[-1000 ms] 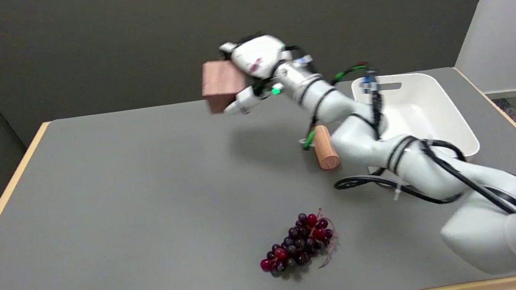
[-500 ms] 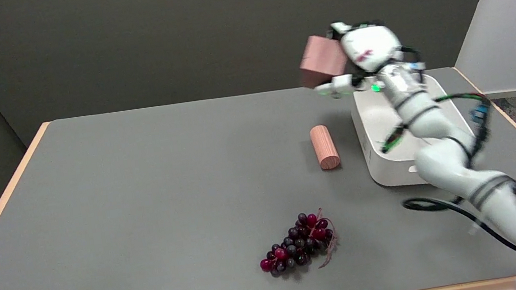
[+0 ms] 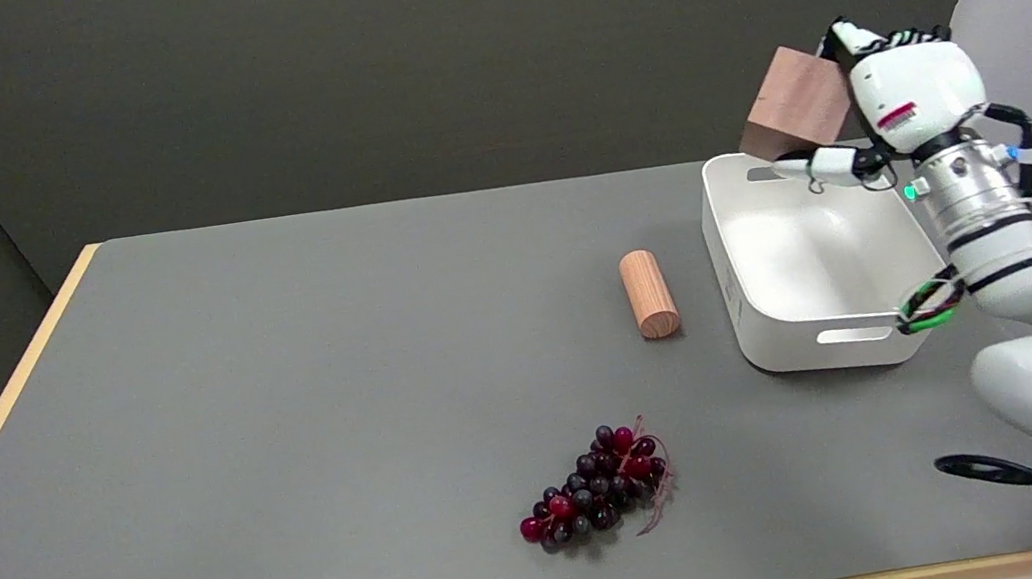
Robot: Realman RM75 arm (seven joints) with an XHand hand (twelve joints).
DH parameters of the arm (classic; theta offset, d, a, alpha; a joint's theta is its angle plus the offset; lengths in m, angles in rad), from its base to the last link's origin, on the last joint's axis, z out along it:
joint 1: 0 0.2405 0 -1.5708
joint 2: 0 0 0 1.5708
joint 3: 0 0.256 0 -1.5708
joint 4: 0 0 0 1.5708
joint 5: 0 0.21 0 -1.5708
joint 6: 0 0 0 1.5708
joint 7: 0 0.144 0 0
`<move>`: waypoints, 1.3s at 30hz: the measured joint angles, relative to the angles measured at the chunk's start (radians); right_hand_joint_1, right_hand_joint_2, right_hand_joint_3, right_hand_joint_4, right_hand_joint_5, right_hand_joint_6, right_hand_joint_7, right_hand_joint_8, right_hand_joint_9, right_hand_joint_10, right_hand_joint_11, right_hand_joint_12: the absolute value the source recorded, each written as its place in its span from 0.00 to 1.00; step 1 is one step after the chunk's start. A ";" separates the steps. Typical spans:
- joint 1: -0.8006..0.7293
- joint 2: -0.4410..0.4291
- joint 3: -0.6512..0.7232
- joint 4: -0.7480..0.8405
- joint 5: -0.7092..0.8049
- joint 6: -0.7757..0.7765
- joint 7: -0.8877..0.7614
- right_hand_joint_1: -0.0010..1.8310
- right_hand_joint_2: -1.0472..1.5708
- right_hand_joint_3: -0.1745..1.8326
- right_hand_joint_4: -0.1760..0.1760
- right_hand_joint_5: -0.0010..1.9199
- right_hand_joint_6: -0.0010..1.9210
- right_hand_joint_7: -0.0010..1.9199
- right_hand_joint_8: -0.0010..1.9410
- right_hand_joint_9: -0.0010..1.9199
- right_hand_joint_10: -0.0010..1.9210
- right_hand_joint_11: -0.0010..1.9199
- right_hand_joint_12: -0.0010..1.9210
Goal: Place wooden cube into white box.
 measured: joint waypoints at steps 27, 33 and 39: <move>-0.101 0.117 -0.090 -0.059 0.195 0.026 -0.015 0.14 0.59 0.54 0.72 0.05 0.18 0.06 0.13 0.05 0.31 0.03 0.65; -0.088 0.125 -0.115 -0.062 0.265 0.053 0.002 0.15 0.60 0.54 0.69 0.05 0.17 0.05 0.11 0.03 0.29 0.00 0.61; -0.061 0.126 -0.141 -0.065 0.361 0.095 0.014 0.21 0.62 0.56 0.65 0.02 0.13 0.01 0.07 0.00 0.21 0.00 0.53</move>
